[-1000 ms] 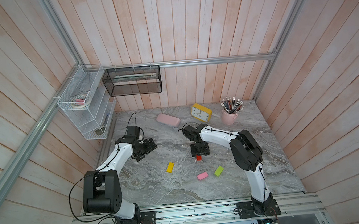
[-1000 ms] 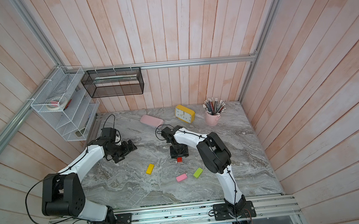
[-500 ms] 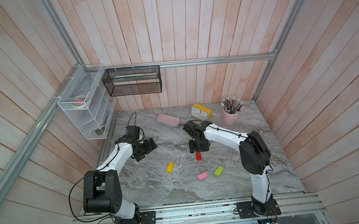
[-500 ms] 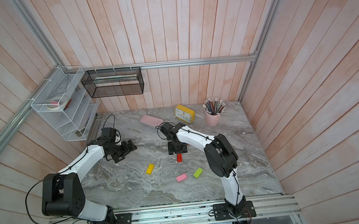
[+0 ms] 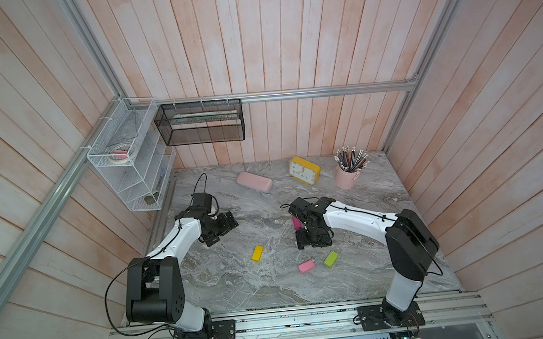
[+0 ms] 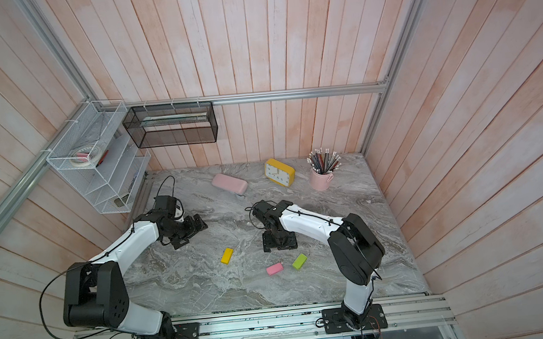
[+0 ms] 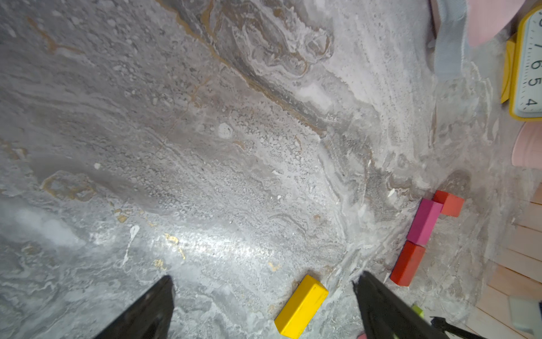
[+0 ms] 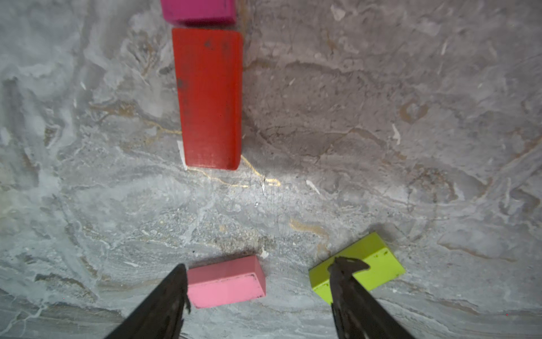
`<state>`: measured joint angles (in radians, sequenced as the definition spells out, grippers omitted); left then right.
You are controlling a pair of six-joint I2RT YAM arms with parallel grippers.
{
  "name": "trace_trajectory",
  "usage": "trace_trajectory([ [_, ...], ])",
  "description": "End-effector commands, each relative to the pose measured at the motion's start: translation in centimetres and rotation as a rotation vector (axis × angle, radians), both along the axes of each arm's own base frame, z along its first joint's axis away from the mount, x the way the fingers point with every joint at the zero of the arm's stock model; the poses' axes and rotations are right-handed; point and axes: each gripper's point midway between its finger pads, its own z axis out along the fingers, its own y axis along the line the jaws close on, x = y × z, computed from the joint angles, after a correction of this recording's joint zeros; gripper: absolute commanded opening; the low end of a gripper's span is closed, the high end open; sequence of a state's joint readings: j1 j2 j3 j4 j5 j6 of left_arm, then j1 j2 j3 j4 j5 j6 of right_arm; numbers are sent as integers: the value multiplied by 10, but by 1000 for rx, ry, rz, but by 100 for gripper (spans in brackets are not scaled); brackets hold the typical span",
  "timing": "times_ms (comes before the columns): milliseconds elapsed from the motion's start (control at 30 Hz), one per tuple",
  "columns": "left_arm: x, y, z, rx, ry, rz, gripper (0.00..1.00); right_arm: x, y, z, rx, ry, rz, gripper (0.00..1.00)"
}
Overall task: Assemble the number 6 with building blocks
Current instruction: Assemble the building block at the center of the board.
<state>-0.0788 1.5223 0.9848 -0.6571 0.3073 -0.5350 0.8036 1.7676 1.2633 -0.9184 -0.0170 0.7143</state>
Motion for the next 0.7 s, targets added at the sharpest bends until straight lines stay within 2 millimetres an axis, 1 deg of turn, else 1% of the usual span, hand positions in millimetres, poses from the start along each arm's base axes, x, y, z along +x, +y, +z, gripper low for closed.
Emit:
trace_trajectory([
  [0,-2,1,-5,0,-1,-8,98,-13,21,8,73,-16,59,82],
  [100,-3,1,-6,4,2,-13,98,-27,22,-1,52,12,95,84],
  [200,-4,2,-6,9,3,-17,98,-36,22,-5,49,30,100,84],
  [667,-4,1,-7,4,7,-12,98,-55,18,-12,37,72,118,85],
])
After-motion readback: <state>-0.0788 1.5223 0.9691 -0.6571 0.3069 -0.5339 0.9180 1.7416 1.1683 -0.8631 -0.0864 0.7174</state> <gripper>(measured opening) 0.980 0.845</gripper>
